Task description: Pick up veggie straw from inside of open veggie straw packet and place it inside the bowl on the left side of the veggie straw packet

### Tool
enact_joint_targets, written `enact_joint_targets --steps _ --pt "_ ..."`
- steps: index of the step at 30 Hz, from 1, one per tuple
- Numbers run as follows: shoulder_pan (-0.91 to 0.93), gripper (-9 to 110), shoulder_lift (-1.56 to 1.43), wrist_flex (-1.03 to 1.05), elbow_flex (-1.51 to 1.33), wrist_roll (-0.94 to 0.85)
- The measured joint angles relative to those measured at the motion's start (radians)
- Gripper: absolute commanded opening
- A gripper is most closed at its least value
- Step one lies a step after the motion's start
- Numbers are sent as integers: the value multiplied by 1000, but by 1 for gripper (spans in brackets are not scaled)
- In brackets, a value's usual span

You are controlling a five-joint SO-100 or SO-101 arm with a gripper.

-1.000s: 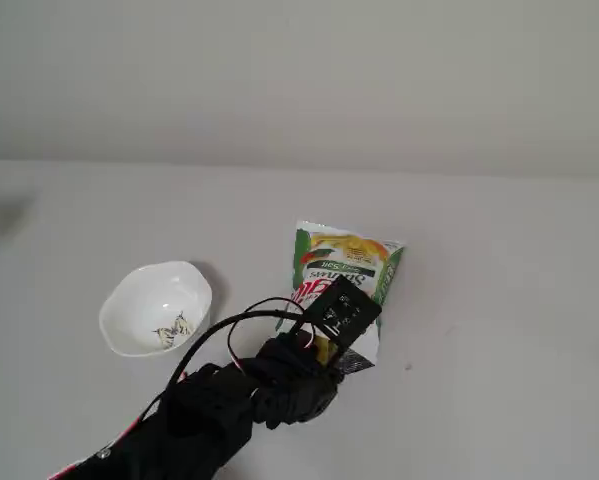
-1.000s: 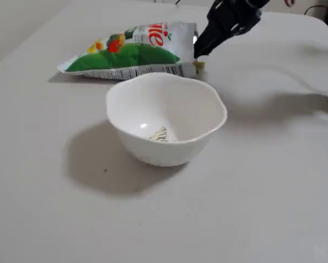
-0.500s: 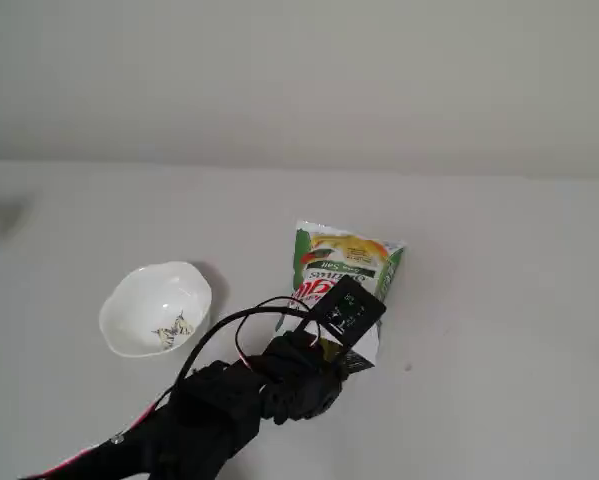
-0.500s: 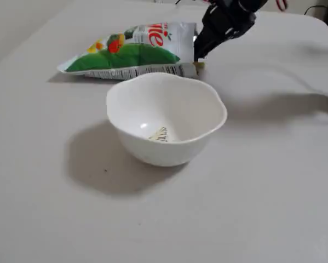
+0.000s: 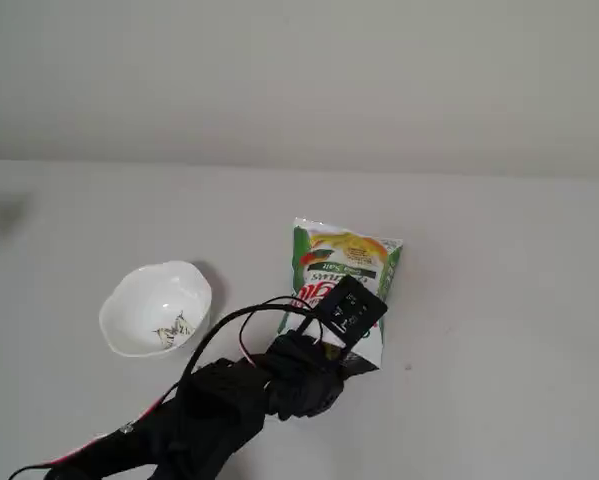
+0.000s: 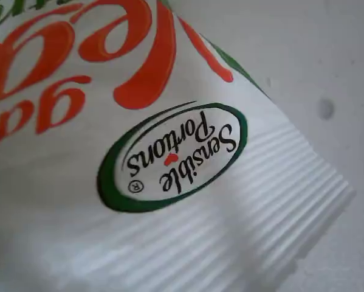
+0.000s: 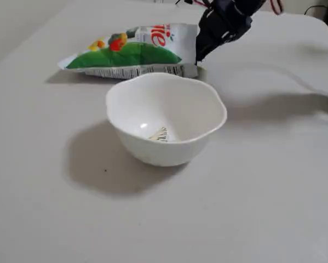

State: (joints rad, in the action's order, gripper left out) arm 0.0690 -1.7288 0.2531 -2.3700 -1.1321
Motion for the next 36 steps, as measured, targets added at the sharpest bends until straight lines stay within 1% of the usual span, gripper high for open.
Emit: enact_joint_targets --steps 7,12,15,22,31,36 --pt "-8 14 0 44 0 0" --pt "-12 14 -3 51 0 0" --pt "-12 11 -3 51 0 0" --pt "-12 0 -3 38 2 0" --pt "-12 0 6 29 12 18" --pt "-21 0 -11 78 12 37"
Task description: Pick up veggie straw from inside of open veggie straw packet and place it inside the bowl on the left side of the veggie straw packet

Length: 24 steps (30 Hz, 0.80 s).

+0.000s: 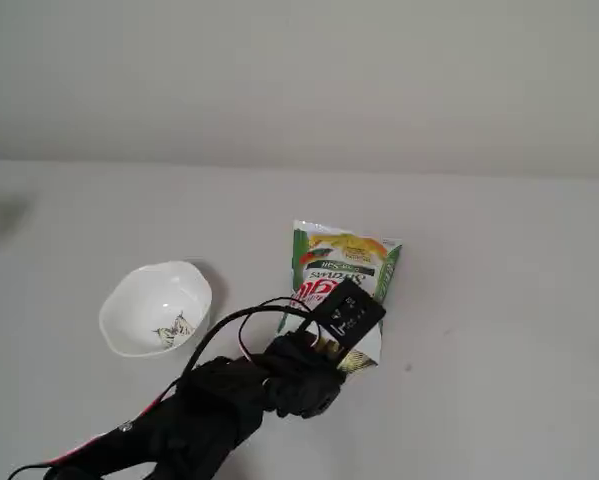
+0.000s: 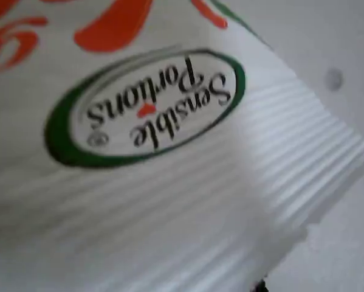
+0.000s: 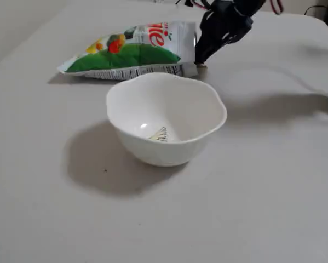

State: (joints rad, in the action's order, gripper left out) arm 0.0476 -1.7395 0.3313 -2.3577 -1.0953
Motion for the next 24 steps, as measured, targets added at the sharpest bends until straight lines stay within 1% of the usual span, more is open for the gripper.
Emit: enact_joint_targets --steps 12,19,24 --pt "-3 0 -235 247 0 5" --pt "-3 0 -400 466 0 -15" --pt "-38 0 -531 630 0 -20"
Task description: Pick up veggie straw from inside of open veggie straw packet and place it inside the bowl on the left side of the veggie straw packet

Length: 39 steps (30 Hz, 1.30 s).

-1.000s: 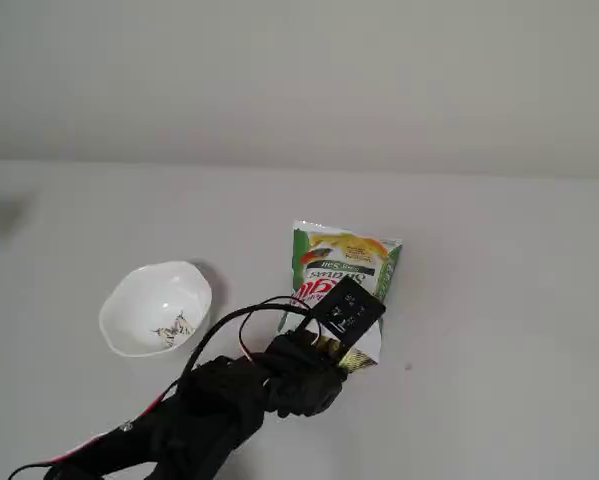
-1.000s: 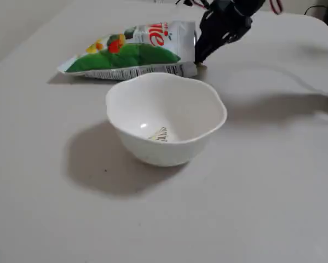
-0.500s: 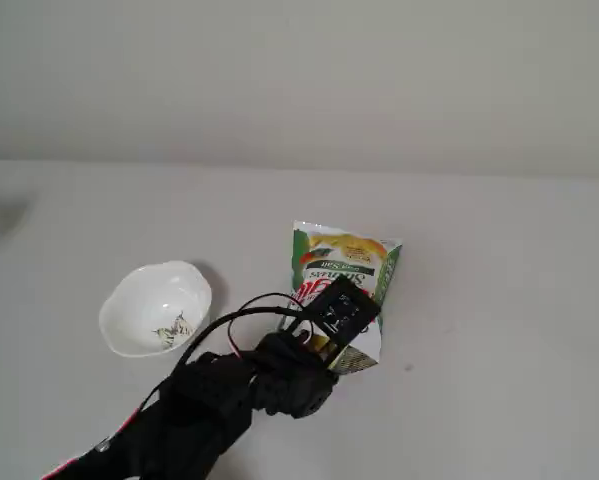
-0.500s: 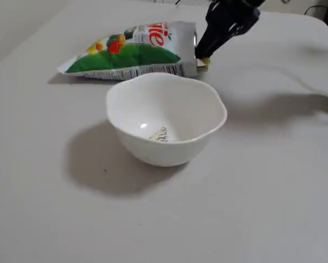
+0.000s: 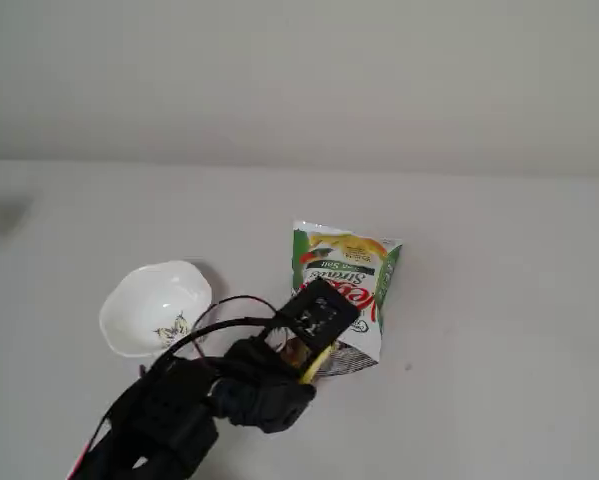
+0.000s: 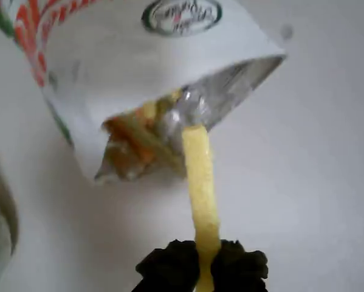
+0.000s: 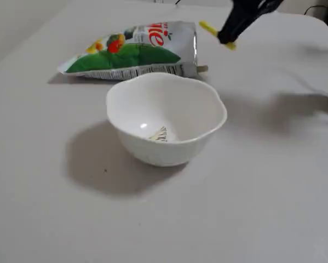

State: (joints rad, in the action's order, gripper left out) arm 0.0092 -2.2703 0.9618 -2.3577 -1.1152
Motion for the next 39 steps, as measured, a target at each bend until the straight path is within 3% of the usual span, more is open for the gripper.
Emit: enact_joint_targets --steps 10,19,29,39 --pt "-132 0 -284 287 -2 55" --pt "-328 0 -426 330 28 189" --pt "-574 0 -161 143 204 351" --pt "-655 0 233 -55 382 383"
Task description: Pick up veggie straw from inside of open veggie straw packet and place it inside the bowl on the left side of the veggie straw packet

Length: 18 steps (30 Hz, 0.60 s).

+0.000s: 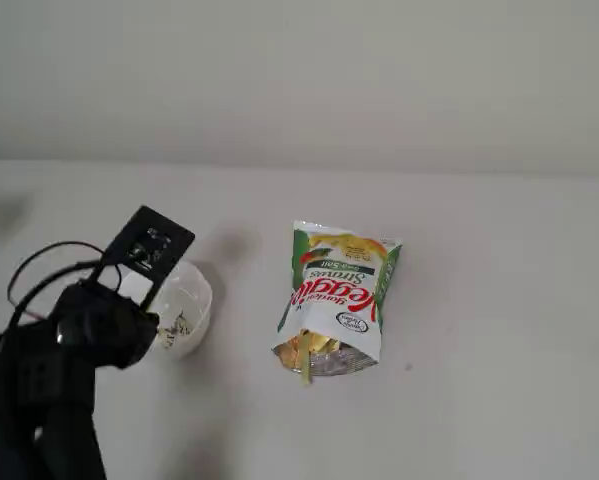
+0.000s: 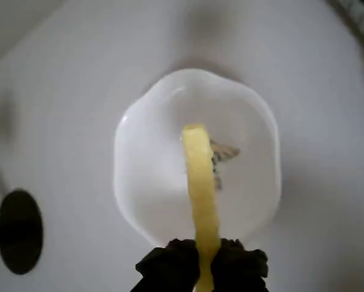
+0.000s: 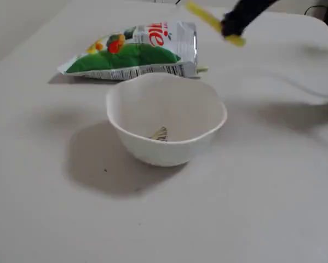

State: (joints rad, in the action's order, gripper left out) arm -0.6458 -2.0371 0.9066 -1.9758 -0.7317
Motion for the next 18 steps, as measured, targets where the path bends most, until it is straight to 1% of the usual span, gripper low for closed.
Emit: enact_joint_targets --steps 6,9,10,13,15,16,18 --pt "0 1 179 -91 46 0" --pt "0 4 221 -118 46 0" --pt "0 7 227 -124 46 0" --pt "0 21 259 -150 54 0" --pt "3 27 270 -161 54 0" --pt "6 28 273 -161 54 0" --pt "12 27 273 -161 54 0"
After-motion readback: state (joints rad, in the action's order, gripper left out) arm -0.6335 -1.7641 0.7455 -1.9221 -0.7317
